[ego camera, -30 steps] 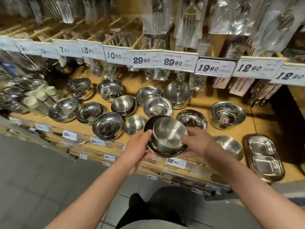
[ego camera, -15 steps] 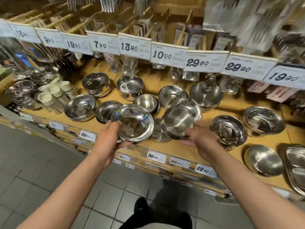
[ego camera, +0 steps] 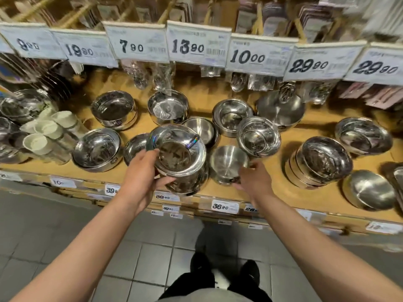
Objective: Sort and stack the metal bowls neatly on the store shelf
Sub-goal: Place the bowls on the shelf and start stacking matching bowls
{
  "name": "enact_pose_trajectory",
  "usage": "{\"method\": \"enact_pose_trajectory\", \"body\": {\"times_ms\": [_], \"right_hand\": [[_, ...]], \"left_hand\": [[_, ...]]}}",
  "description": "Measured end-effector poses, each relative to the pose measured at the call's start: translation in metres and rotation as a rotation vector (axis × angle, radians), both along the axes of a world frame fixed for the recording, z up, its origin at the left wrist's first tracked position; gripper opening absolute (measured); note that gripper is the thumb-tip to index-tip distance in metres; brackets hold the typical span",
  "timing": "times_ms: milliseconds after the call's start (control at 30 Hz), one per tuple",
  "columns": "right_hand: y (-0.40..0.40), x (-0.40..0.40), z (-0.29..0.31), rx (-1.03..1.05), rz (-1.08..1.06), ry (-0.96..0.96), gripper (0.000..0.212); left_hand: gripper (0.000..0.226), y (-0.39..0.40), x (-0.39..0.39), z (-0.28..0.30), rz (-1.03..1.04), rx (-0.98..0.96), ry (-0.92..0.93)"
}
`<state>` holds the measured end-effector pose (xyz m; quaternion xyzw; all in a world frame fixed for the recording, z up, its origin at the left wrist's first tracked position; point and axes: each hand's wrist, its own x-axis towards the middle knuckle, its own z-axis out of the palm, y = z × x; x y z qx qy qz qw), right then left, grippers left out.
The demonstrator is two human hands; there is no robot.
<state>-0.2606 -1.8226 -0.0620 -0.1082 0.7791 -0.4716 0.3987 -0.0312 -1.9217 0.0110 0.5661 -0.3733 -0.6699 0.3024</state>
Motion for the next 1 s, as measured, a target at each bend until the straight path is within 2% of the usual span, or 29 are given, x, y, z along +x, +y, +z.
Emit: {"method": "enact_pose_trajectory", "body": {"times_ms": [100,200,300,367,600,733,800,867,1000], "right_hand": [[-0.003,-0.006,-0.001,0.144,0.034,0.085,0.027],[-0.005,-0.010,-0.006,0.180,0.082,-0.031,0.028],[-0.008,-0.010,-0.012,0.130,0.060,-0.205,0.040],[-0.007,-0.012,-0.017,0.112,0.061,-0.242,0.044],[0.014,-0.042,-0.010,0.270,0.217,0.053,0.027],[0.021,-0.051,0.002,0.367,0.375,0.468,0.022],[0.025,-0.051,0.004,0.372,0.373,0.583,0.025],[0.028,-0.050,0.005,0.356,0.335,0.592,0.024],[0.030,-0.047,0.009,0.299,0.218,0.373,0.013]], "left_hand": [[0.026,-0.005,-0.003,-0.001,-0.005,-0.006,0.024],[0.026,-0.007,-0.006,-0.001,-0.024,0.009,0.040],[0.024,-0.007,-0.008,0.000,-0.029,0.002,0.053],[0.021,-0.006,-0.010,0.001,-0.038,0.000,0.060],[0.025,-0.004,-0.017,0.004,-0.064,0.007,0.065],[0.023,0.002,-0.023,0.006,-0.083,0.027,0.090],[0.023,0.004,-0.024,0.007,-0.089,0.029,0.085],[0.022,0.007,-0.025,0.008,-0.085,0.026,0.081],[0.021,0.010,-0.026,0.010,-0.072,0.032,0.073]]}}
